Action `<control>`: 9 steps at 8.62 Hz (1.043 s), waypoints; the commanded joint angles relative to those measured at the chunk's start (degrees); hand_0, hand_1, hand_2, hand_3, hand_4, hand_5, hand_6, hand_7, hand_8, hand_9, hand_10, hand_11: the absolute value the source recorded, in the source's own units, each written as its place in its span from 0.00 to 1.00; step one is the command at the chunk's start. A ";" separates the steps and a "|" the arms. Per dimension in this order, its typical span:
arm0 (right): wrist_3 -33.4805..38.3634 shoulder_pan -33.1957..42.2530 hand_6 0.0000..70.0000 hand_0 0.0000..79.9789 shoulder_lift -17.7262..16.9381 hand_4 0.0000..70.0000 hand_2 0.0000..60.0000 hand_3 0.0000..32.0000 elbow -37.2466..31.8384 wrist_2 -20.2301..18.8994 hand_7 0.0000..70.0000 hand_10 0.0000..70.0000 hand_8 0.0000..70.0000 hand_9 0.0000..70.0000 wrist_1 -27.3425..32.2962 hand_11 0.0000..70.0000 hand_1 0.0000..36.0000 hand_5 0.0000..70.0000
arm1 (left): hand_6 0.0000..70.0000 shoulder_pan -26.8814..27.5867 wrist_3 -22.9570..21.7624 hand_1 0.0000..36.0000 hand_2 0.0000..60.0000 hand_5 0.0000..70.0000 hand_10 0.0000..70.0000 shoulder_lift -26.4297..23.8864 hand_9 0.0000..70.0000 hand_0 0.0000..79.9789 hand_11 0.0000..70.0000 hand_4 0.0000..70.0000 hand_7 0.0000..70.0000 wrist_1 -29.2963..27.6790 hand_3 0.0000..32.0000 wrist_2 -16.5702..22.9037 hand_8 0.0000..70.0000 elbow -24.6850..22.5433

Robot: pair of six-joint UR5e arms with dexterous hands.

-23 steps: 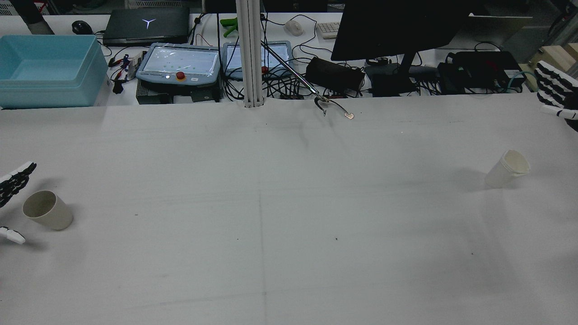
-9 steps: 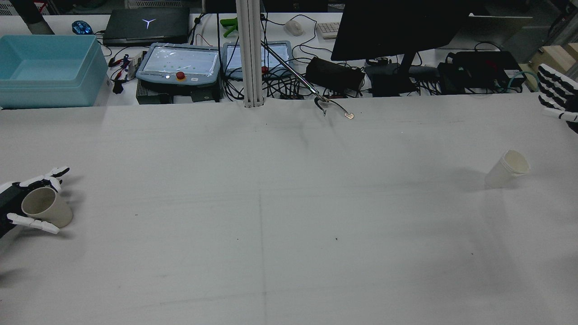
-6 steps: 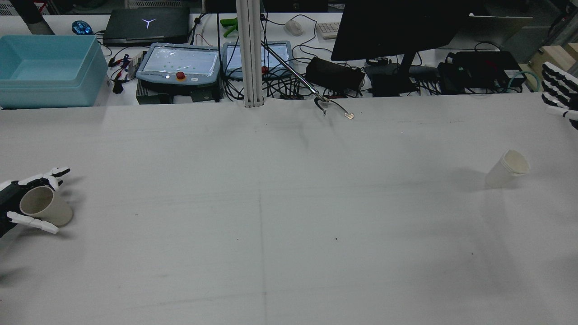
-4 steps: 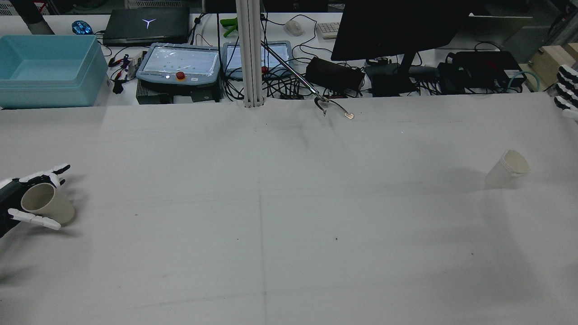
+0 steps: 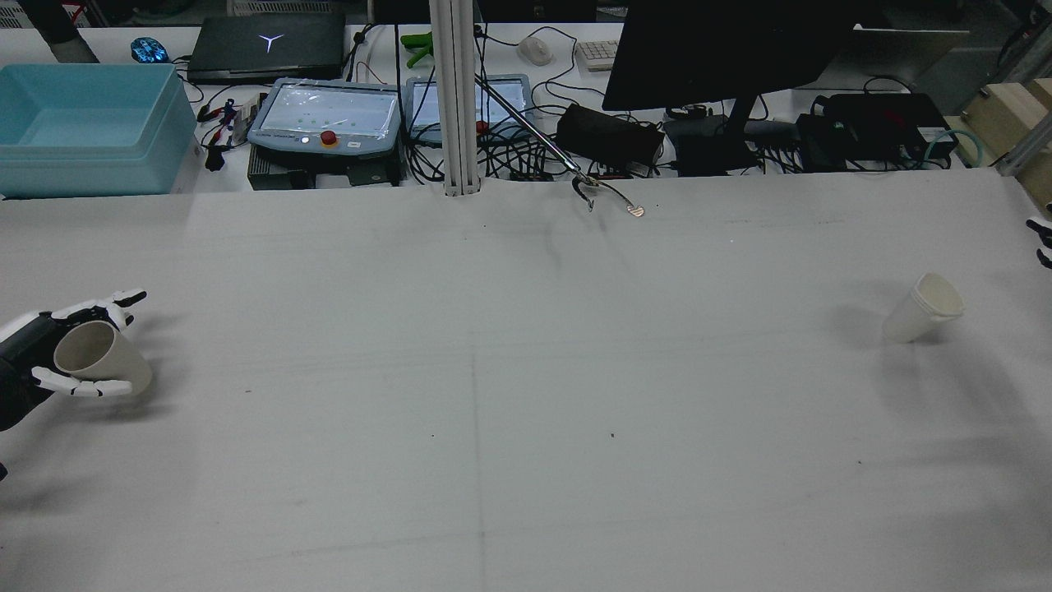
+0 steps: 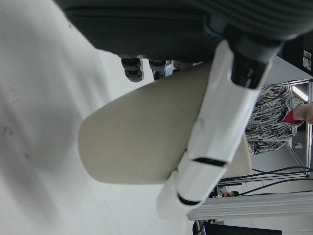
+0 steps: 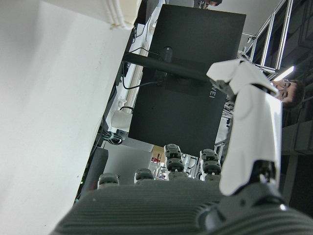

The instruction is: Pour water

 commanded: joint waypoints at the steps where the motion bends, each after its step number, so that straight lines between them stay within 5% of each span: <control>1: -1.27 -1.88 0.19 0.68 2.97 0.02 0.58 0.00 -11.13 -0.08 0.09 0.00 0.02 0.00 5.91 0.00 0.82 0.11 | 0.17 0.12 -0.04 1.00 1.00 1.00 0.06 -0.44 0.01 1.00 0.15 0.46 0.16 3.41 0.00 0.24 0.03 -3.08; 3: -3.63 -3.91 0.17 0.67 3.78 0.00 0.53 0.00 -13.18 -0.08 0.02 0.00 0.02 0.00 7.40 0.00 0.79 0.11 | 0.16 0.82 -0.99 1.00 1.00 1.00 0.06 -0.44 0.01 1.00 0.15 0.45 0.16 4.73 0.00 0.07 0.03 -4.23; 5: -5.32 -6.53 0.14 0.66 4.13 0.00 0.35 0.00 -12.66 0.01 0.00 0.00 0.01 0.00 7.40 0.00 0.72 0.10 | 0.16 0.82 -1.18 1.00 1.00 1.00 0.06 -0.44 0.01 1.00 0.15 0.43 0.15 4.65 0.00 -0.02 0.02 -4.24; 9: -8.48 -10.50 0.08 0.70 4.22 0.00 0.41 0.00 -10.29 0.09 0.00 0.00 0.00 0.00 7.14 0.00 0.85 0.11 | 0.15 0.82 -1.18 1.00 1.00 1.00 0.06 -0.36 0.01 1.00 0.15 0.41 0.14 4.21 0.00 -0.02 0.02 -4.15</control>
